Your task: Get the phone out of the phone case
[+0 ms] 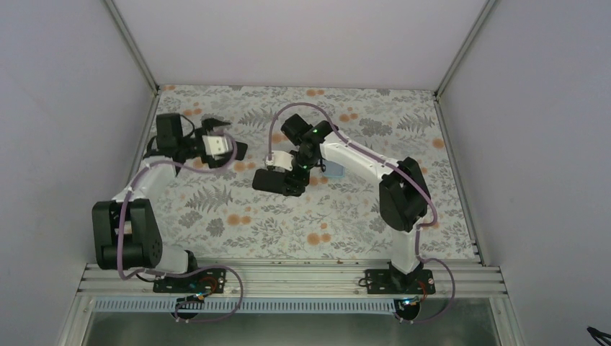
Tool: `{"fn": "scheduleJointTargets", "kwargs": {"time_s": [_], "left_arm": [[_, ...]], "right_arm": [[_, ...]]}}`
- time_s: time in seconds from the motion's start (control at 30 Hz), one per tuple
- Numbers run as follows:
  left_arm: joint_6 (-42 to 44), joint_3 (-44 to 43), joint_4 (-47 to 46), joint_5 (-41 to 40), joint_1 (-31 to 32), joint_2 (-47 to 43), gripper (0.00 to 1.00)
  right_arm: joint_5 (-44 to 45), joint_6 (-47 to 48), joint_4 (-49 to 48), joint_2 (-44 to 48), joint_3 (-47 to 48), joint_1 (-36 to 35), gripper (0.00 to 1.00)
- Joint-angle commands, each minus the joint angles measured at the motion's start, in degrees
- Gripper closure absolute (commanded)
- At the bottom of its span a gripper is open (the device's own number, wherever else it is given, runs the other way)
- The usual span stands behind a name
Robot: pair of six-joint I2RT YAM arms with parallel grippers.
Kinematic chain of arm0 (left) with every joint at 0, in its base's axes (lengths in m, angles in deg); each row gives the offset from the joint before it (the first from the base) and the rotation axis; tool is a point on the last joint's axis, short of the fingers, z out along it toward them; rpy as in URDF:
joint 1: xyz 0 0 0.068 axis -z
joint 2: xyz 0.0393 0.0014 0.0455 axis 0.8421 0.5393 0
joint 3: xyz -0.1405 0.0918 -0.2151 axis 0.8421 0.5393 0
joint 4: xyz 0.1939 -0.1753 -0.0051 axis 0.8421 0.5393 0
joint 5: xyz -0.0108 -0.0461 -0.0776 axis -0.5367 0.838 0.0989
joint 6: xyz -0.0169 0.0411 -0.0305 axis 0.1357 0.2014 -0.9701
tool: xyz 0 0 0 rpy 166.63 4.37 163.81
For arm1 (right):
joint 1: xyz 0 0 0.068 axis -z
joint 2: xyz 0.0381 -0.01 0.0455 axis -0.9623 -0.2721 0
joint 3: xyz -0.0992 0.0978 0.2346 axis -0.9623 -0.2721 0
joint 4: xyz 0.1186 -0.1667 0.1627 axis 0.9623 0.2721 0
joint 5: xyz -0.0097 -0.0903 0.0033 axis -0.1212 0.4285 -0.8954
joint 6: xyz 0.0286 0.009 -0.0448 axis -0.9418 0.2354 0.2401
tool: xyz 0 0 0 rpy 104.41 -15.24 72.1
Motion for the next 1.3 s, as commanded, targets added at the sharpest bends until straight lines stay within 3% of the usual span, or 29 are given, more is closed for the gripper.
{"fn": "scheduleJointTargets", "kwargs": {"time_s": [0.0,0.13,0.23,0.47,0.6,0.7,1.13,1.27], "left_arm": [[-13.42,-11.61,14.35,5.68,0.06,4.54,0.00],[-24.18,-19.71,25.10,0.37,2.28,7.11,0.00],[-25.80,-27.37,38.00,0.62,2.79,11.00,0.00],[-29.51,-35.61,51.46,5.37,2.47,14.54,0.00],[-25.93,-44.45,63.91,16.12,1.63,22.30,0.00],[-22.91,-49.44,70.53,19.75,2.26,27.68,0.00],[-43.22,-47.78,48.23,17.03,6.10,30.74,0.01],[-46.14,-48.53,45.21,15.04,6.49,32.33,0.04]], "right_arm": [[0.55,-0.34,-1.90,4.43,2.15,0.39,0.66],[3.95,-1.21,-4.54,5.76,1.52,0.46,0.66],[7.97,-1.59,-6.46,5.89,0.98,0.56,0.66],[18.70,-3.28,-14.45,7.13,-1.60,0.58,0.66],[25.32,-4.51,-18.77,7.49,-2.58,0.57,0.68],[27.81,-5.05,-21.03,7.45,-2.84,0.48,0.68],[32.15,-5.79,-25.24,7.40,-0.04,0.22,0.69],[32.28,-5.91,-26.11,7.92,0.14,0.26,0.70]]}}
